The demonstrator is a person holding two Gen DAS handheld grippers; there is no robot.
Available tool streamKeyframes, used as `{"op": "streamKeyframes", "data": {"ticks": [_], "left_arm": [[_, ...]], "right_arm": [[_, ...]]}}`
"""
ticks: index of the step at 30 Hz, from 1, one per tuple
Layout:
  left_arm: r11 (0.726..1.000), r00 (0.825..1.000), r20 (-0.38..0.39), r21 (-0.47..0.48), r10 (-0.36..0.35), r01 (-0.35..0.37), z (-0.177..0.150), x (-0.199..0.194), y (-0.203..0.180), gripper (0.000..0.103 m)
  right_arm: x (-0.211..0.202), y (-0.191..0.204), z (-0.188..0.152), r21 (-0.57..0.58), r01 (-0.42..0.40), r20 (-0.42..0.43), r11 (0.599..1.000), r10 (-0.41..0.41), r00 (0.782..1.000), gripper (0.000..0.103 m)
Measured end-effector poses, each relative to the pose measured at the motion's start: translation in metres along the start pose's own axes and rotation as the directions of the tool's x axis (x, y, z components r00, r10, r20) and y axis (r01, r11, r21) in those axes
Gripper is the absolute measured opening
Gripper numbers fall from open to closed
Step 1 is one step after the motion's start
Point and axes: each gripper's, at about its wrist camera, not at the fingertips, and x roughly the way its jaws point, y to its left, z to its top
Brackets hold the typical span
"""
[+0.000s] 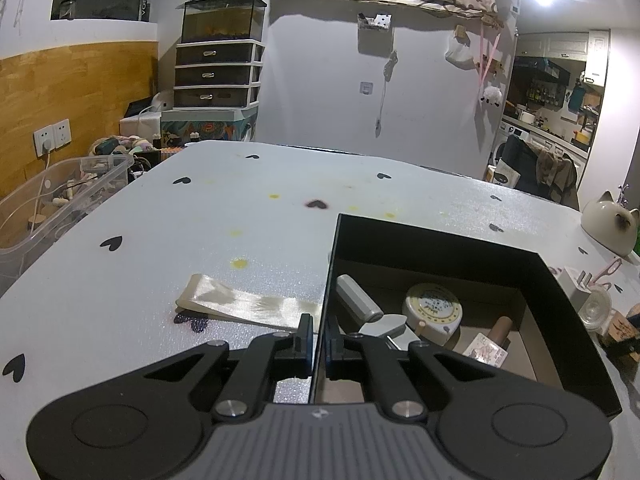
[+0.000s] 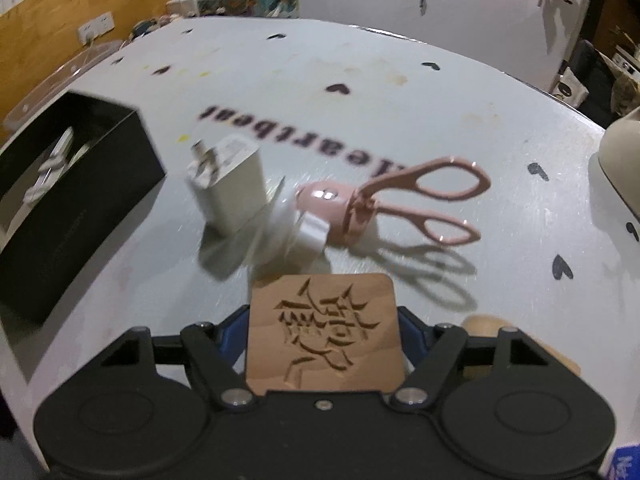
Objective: Organize rigid objects
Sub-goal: 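Lower the right gripper onto the carved wooden block and grasp it, then carry the carved wooden block into the black box and open the right gripper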
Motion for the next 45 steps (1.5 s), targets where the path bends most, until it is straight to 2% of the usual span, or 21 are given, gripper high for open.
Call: {"op": "streamKeyframes", "data": {"ticks": [4, 7, 12, 17, 20, 22, 26, 28, 30, 34, 41, 43, 45], "left_arm": [[1.000, 1.000, 0.000, -0.002, -0.002, 0.002, 0.000, 0.000, 0.000, 0.005], [1.000, 1.000, 0.002, -0.005, -0.003, 0.003, 0.001, 0.000, 0.000, 0.005], [1.000, 1.000, 0.009, -0.003, -0.004, 0.004, 0.000, -0.001, 0.001, 0.005], [1.000, 1.000, 0.010, -0.002, -0.002, 0.002, 0.000, -0.001, 0.000, 0.005], [1.000, 1.000, 0.010, -0.005, -0.005, 0.005, 0.001, -0.001, 0.000, 0.005], [1.000, 1.000, 0.010, -0.003, -0.004, 0.004, 0.000, -0.001, 0.000, 0.005], [1.000, 1.000, 0.015, -0.008, -0.008, 0.008, -0.001, -0.002, 0.000, 0.005], [1.000, 1.000, 0.020, -0.011, -0.013, 0.014, -0.002, -0.002, 0.002, 0.005], [1.000, 1.000, 0.024, -0.013, -0.018, 0.018, -0.002, -0.002, 0.002, 0.005], [1.000, 0.999, 0.030, -0.014, -0.027, 0.027, -0.003, -0.002, 0.004, 0.005], [0.999, 0.999, 0.040, -0.013, -0.035, 0.036, -0.002, -0.001, 0.004, 0.004], [0.999, 0.999, 0.041, -0.014, -0.036, 0.036, -0.002, 0.000, 0.004, 0.004], [0.999, 0.999, 0.042, -0.014, -0.035, 0.035, -0.003, 0.000, 0.005, 0.004]], "right_arm": [[-0.016, 0.010, -0.004, -0.040, -0.007, -0.003, 0.999, 0.007, 1.000, 0.076], [-0.035, 0.020, 0.002, -0.075, -0.030, 0.027, 0.997, 0.032, 0.999, 0.076], [-0.066, 0.051, 0.031, -0.201, -0.124, 0.089, 0.972, 0.144, 0.986, 0.076], [-0.078, 0.094, 0.071, -0.363, -0.253, 0.097, 0.897, 0.306, 0.947, 0.076], [-0.071, 0.126, 0.093, -0.474, -0.278, 0.050, 0.835, 0.341, 0.939, 0.076], [-0.059, 0.148, 0.109, -0.529, -0.307, -0.018, 0.792, 0.350, 0.936, 0.076], [-0.023, 0.183, 0.130, -0.573, -0.377, -0.212, 0.728, 0.312, 0.926, 0.076], [-0.003, 0.195, 0.138, -0.533, -0.435, -0.344, 0.726, 0.285, 0.895, 0.076], [0.012, 0.206, 0.142, -0.500, -0.458, -0.432, 0.735, 0.247, 0.867, 0.076], [0.029, 0.218, 0.149, -0.458, -0.465, -0.517, 0.758, 0.199, 0.833, 0.076], [0.055, 0.236, 0.143, -0.465, -0.479, -0.594, 0.745, 0.139, 0.792, 0.076], [0.059, 0.238, 0.141, -0.502, -0.450, -0.566, 0.739, 0.113, 0.816, 0.076], [0.063, 0.238, 0.141, -0.510, -0.433, -0.546, 0.743, 0.110, 0.830, 0.076]]}}
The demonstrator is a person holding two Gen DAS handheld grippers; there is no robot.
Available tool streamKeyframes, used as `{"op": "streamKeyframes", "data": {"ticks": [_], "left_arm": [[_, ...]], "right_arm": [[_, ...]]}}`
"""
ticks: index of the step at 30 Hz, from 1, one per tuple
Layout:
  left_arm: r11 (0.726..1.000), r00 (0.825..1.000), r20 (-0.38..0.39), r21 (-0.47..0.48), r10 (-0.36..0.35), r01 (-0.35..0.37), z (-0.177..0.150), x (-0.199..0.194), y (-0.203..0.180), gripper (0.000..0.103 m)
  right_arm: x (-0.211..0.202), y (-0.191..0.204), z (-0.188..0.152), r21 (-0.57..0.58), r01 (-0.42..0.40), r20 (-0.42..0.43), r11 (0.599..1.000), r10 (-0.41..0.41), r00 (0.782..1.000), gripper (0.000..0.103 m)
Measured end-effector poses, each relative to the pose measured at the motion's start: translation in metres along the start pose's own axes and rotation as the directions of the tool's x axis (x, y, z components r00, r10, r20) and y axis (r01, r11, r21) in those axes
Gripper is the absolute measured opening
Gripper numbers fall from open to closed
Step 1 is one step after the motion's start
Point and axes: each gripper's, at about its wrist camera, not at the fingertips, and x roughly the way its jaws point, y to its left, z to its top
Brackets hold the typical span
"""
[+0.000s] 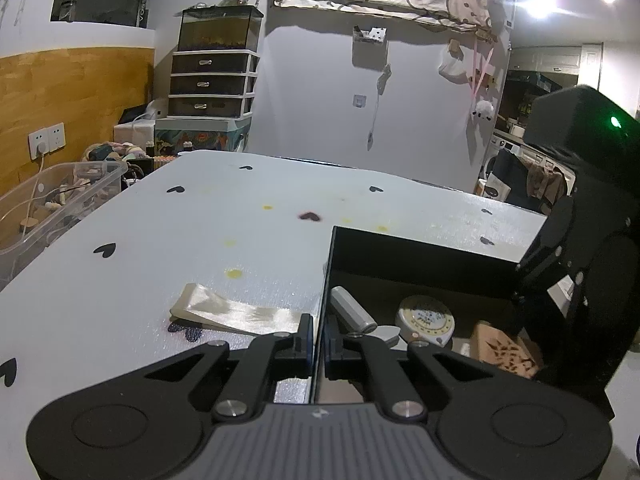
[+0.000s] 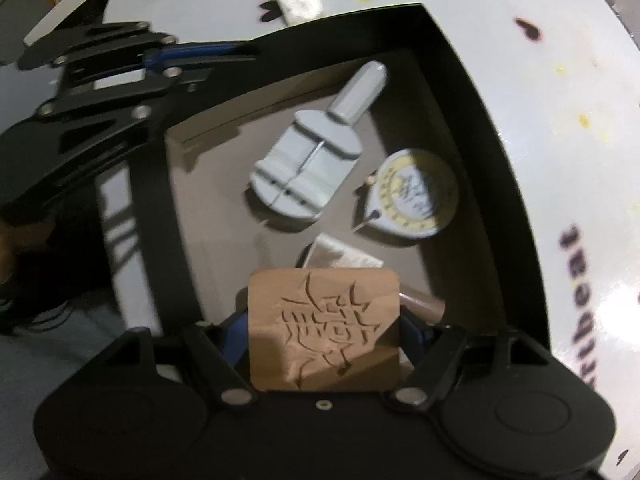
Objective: Organize rigid objects
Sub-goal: 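Carry the carved wooden block into the black box and open the right gripper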
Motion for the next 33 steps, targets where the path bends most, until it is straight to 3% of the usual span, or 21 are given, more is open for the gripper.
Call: {"op": "streamKeyframes", "data": {"ticks": [11, 24, 33], "left_arm": [[1.000, 1.000, 0.003, -0.005, 0.003, -0.003, 0.000, 0.000, -0.001, 0.004], [1.000, 1.000, 0.002, -0.009, 0.001, -0.001, 0.000, 0.000, 0.001, 0.004], [1.000, 1.000, 0.000, -0.006, 0.006, -0.006, -0.001, 0.001, 0.001, 0.004]], "right_arm": [[-0.007, -0.003, 0.006, 0.035, 0.057, 0.149, 0.998, -0.061, 0.987, 0.076], [-0.026, 0.024, -0.034, -0.066, 0.043, 0.122, 0.997, -0.035, 0.992, 0.076], [-0.041, 0.027, -0.052, -0.006, 0.042, 0.161, 0.999, -0.040, 0.986, 0.080]]}}
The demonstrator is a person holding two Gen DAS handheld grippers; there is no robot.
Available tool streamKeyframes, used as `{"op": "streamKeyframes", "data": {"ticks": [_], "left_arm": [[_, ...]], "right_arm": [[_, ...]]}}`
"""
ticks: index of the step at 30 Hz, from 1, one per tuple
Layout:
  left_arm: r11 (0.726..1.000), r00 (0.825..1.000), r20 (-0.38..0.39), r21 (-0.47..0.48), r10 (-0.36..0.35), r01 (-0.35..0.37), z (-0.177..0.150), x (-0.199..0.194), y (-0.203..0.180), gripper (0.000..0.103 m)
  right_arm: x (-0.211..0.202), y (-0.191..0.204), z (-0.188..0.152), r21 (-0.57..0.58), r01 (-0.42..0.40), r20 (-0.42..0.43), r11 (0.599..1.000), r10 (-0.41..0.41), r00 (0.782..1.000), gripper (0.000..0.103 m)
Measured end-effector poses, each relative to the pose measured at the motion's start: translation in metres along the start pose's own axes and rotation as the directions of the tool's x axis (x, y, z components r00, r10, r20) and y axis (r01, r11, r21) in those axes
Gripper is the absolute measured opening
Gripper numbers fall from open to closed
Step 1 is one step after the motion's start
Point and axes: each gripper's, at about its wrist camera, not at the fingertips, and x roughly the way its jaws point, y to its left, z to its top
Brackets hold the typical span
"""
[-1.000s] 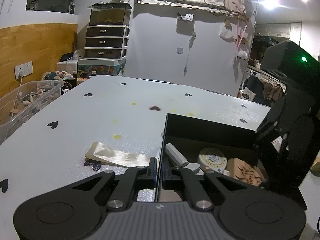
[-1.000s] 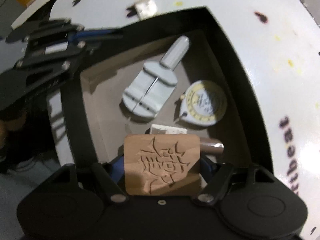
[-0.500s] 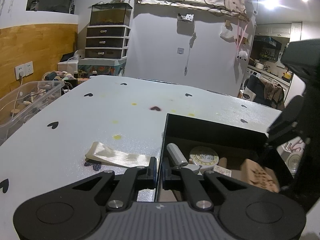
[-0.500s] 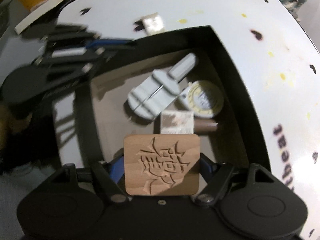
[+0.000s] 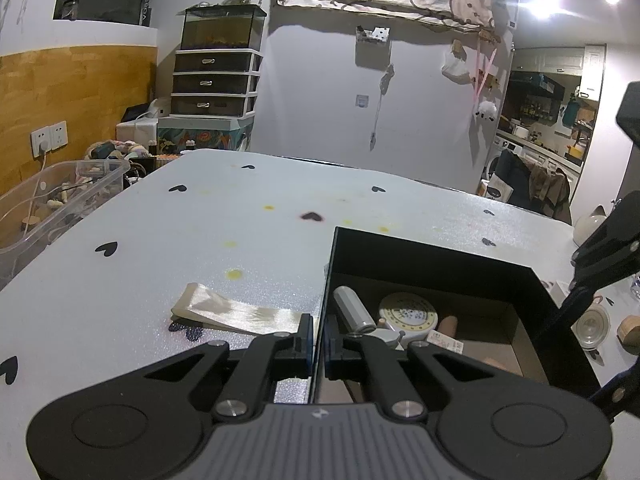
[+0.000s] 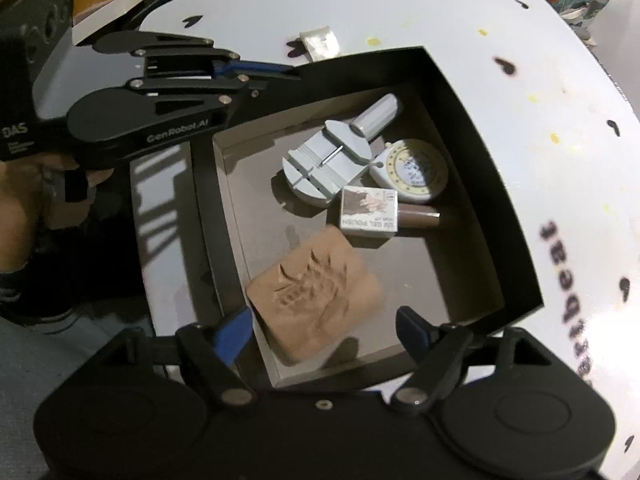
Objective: Organize rigid objects
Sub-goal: 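Carry the carved wooden block into the black box and open the right gripper, then withdraw the right gripper from the box toward the oval wooden piece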
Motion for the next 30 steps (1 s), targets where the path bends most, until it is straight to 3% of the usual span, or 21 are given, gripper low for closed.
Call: {"op": "streamKeyframes", "data": {"ticks": [20, 30], "left_arm": [[1.000, 1.000, -0.011, 0.005, 0.021, -0.021, 0.002, -0.001, -0.003, 0.005], [1.000, 1.000, -0.013, 0.004, 0.025, -0.025, 0.003, -0.002, -0.003, 0.005]], "right_arm": [[-0.036, 0.002, -0.024, 0.082, 0.013, 0.129, 0.997, -0.024, 0.991, 0.080], [-0.058, 0.002, -0.045, 0.160, 0.038, 0.231, 0.986, -0.075, 0.970, 0.082]]}}
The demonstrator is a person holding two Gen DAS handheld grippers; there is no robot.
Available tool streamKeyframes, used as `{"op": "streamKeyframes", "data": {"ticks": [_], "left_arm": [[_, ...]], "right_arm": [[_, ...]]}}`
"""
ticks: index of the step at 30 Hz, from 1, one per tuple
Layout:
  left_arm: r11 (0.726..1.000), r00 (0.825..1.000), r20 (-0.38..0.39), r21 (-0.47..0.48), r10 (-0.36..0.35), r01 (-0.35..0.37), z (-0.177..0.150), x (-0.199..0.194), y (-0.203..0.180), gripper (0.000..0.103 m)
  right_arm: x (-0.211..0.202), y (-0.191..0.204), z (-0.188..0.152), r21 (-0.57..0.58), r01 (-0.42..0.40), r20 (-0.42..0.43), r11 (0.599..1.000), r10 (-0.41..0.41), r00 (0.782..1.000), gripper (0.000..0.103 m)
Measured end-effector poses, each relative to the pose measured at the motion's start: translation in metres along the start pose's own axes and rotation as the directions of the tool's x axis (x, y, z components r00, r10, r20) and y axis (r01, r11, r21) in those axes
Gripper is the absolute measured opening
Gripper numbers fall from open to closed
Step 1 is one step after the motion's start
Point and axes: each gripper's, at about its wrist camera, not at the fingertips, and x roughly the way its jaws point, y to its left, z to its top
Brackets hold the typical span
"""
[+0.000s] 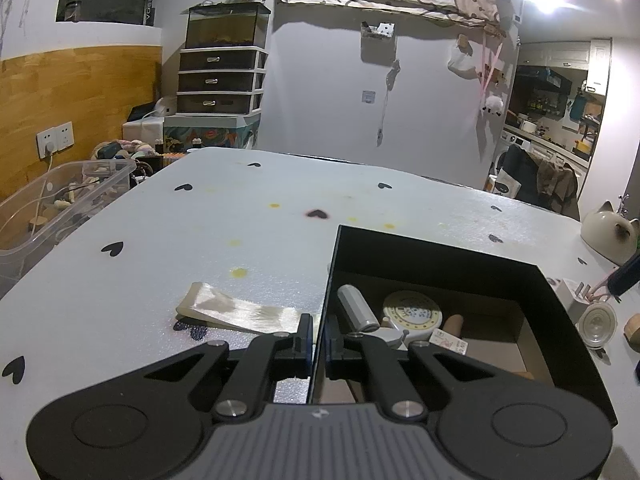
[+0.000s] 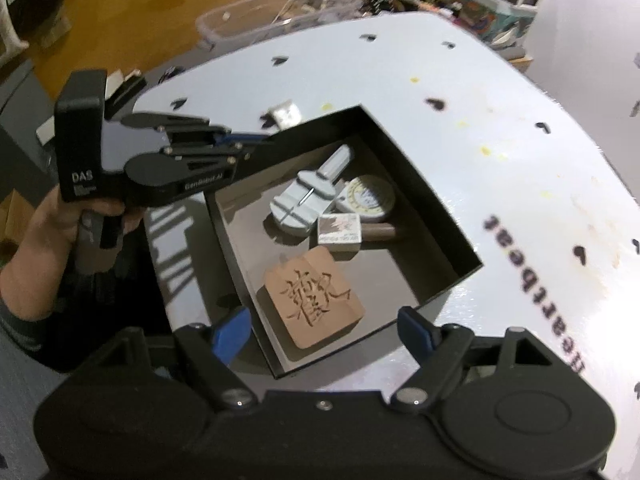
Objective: Organize rigid objects
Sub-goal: 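Withdraw the right gripper from the box toward the oval wooden piece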
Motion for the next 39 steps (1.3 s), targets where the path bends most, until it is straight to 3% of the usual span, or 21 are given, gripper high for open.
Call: {"op": "streamKeyframes", "data": {"ticks": [6, 12, 19, 22, 28, 34, 39], "left_arm": [[1.000, 1.000, 0.000, -0.004, -0.001, 0.001, 0.001, 0.000, 0.000, 0.005], [1.000, 1.000, 0.000, -0.007, 0.000, 0.000, 0.001, 0.000, 0.000, 0.006], [1.000, 1.000, 0.000, -0.006, 0.001, -0.001, 0.001, 0.000, 0.000, 0.006], [1.000, 1.000, 0.000, -0.007, 0.000, 0.000, 0.001, 0.000, 0.001, 0.006], [1.000, 1.000, 0.000, -0.008, 0.001, -0.001, 0.001, 0.000, 0.001, 0.006], [1.000, 1.000, 0.000, -0.008, 0.001, -0.001, 0.001, 0.000, 0.001, 0.006], [1.000, 1.000, 0.000, -0.007, 0.001, -0.001, 0.001, 0.000, 0.000, 0.006]], "right_arm": [[-0.029, -0.008, -0.019, 0.099, 0.039, 0.108, 0.994, -0.050, 0.993, 0.084], [-0.059, -0.017, -0.049, 0.222, 0.078, 0.211, 0.972, -0.126, 0.969, 0.090], [-0.082, -0.021, -0.095, 0.335, 0.127, 0.323, 0.934, -0.240, 0.915, 0.102], [-0.086, -0.022, -0.117, 0.402, 0.144, 0.355, 0.904, -0.299, 0.886, 0.103], [-0.080, -0.029, -0.162, 0.558, 0.192, 0.346, 0.807, -0.436, 0.831, 0.103], [-0.063, -0.041, -0.206, 0.706, 0.274, 0.251, 0.653, -0.592, 0.766, 0.103], [-0.050, -0.055, -0.236, 0.785, 0.330, 0.172, 0.525, -0.696, 0.698, 0.103]]}}
